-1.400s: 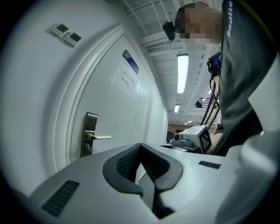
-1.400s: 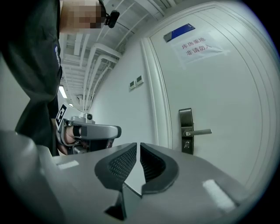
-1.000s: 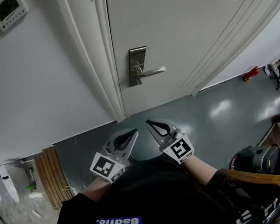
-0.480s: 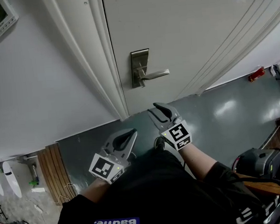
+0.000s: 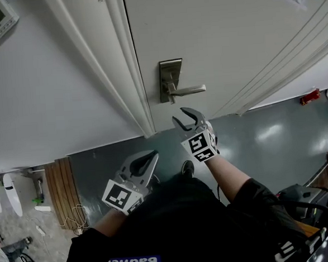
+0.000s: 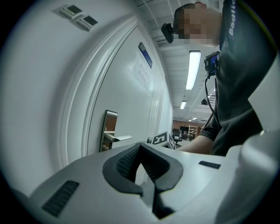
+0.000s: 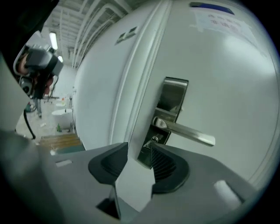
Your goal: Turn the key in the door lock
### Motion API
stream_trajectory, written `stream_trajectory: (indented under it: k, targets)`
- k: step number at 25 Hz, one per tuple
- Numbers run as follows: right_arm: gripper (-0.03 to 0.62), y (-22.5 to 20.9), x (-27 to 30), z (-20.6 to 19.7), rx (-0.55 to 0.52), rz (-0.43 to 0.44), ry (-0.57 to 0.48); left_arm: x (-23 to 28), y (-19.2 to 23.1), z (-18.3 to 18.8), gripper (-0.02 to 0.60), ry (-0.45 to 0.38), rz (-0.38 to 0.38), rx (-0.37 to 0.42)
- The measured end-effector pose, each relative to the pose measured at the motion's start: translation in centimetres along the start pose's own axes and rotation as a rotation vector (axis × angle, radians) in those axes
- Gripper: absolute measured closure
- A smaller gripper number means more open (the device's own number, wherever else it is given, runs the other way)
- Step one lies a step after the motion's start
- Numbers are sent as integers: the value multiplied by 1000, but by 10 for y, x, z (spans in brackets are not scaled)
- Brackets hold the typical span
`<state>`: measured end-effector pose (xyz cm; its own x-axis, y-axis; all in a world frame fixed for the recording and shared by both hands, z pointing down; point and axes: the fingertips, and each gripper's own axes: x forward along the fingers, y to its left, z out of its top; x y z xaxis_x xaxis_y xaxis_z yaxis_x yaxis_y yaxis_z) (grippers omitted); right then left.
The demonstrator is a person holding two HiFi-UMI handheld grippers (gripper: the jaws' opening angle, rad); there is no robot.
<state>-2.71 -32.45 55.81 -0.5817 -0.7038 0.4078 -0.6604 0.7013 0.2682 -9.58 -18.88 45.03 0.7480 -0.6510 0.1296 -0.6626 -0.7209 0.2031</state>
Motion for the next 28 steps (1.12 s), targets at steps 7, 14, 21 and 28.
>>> stream_trajectory:
  k: [7,14,21,28]
  targets:
    - [465,-31,27,-14,793,90,-152,-6,6,-6,588,27,31,-5]
    - [481,-42,58,-26,1109,82,-168,-14,10,-11,588,53,45,-13]
    - [560,-42,62,-19,924,-8,-138,-21,16,-11,588,50,62,-9]
    - [548,-37,64,-16,529,-140,11,-27,19,-12,589,53,45,-11]
